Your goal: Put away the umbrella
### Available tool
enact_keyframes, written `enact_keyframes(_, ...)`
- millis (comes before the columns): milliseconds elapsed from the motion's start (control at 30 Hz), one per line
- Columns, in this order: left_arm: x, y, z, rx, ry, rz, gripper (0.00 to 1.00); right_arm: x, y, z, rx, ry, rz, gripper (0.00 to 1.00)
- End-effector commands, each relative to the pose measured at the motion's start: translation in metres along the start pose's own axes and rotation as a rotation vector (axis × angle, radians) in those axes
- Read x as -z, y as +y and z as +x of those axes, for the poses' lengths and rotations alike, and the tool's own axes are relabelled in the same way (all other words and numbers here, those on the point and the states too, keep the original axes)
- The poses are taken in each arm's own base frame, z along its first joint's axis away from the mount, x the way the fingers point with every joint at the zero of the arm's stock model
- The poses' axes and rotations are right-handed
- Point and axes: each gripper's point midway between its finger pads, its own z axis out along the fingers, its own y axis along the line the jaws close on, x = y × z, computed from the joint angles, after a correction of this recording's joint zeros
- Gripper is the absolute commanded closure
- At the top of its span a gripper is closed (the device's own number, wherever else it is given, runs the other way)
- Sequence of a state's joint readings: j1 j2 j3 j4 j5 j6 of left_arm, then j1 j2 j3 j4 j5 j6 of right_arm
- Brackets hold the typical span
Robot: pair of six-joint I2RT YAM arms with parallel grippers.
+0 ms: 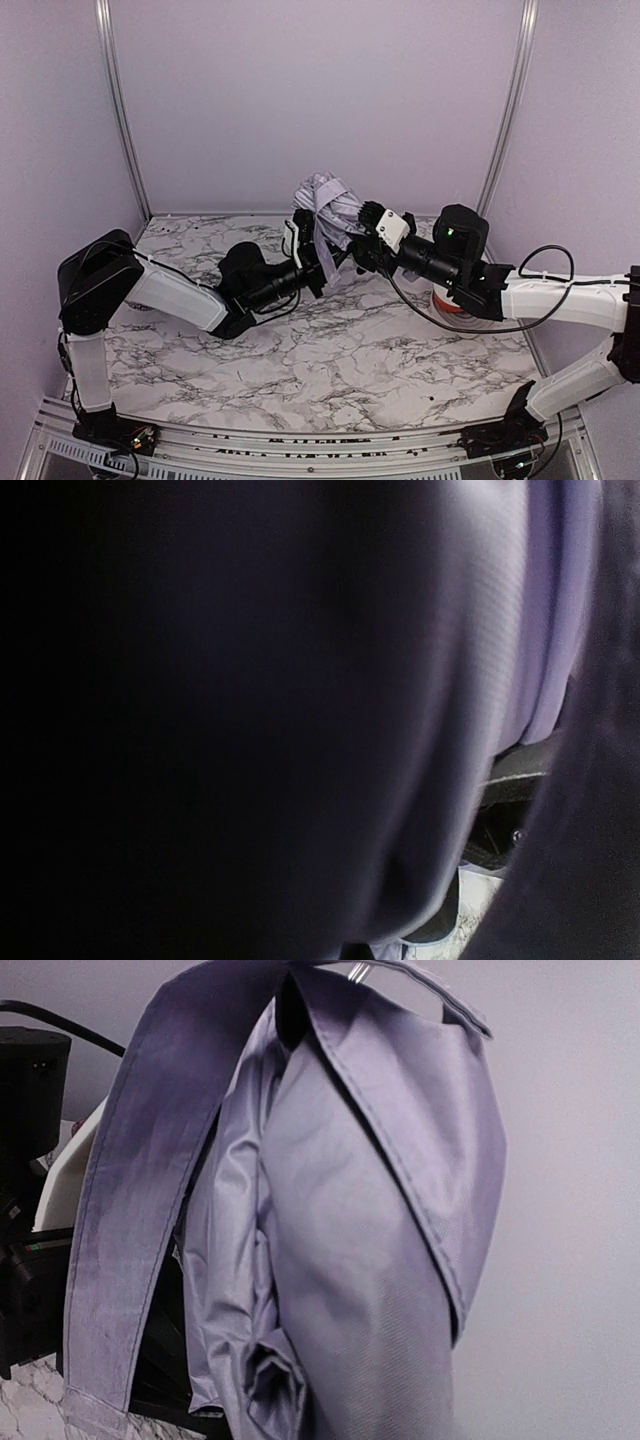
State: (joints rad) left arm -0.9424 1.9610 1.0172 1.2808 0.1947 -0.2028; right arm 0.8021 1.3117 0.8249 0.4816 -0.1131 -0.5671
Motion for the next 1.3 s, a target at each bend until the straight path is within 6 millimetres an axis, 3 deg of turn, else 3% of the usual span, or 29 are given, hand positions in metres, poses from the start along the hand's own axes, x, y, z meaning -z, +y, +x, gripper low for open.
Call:
enact_keyframes(0,0.008,-0.049,0.016,0.002,0.053,0.157,1.00,0.014,-0.027,-0.073,0.004,-0.251,0.037,1.00)
enact_keyframes(33,0.016,-0.042,0.021,-0.020,0.082,0.112,0.98,0.019,-0.032,-0.069,0.000,-0.249,0.041,1.00)
enact_keyframes(167,0.053,-0.004,0.037,-0.138,0.224,-0.085,0.54,0.032,-0.038,-0.041,0.059,-0.176,0.080,1.00)
enact_keyframes(267,0.093,0.009,0.054,-0.216,0.305,-0.139,0.38,0.038,-0.031,-0.028,0.122,-0.133,0.073,1.00)
enact_keyframes(433,0.137,0.002,0.077,-0.360,0.442,-0.079,0.32,0.046,-0.022,-0.026,0.219,-0.127,0.043,1.00)
enact_keyframes(567,0.152,-0.024,0.072,-0.417,0.481,0.087,0.37,0.048,-0.013,-0.029,0.297,-0.132,-0.018,1.00)
enact_keyframes(633,0.153,-0.040,0.057,-0.421,0.471,0.167,0.43,0.048,-0.013,-0.030,0.319,-0.126,-0.031,1.00)
enact_keyframes(733,0.144,-0.072,0.016,-0.386,0.379,0.297,0.59,0.047,-0.013,-0.030,0.335,-0.120,-0.041,1.00)
enact_keyframes(833,0.125,-0.083,-0.018,-0.353,0.310,0.295,0.76,0.045,-0.010,-0.030,0.336,-0.122,-0.062,1.00)
enact_keyframes(933,0.106,-0.074,-0.031,-0.354,0.290,0.220,0.62,0.045,-0.006,-0.034,0.334,-0.142,-0.087,1.00)
enact_keyframes(1167,0.074,-0.060,-0.040,-0.347,0.287,0.153,0.61,0.047,0.000,-0.044,0.334,-0.174,-0.138,1.00)
enact_keyframes(1267,0.067,-0.061,-0.036,-0.332,0.306,0.173,0.54,0.048,0.001,-0.046,0.332,-0.182,-0.148,1.00)
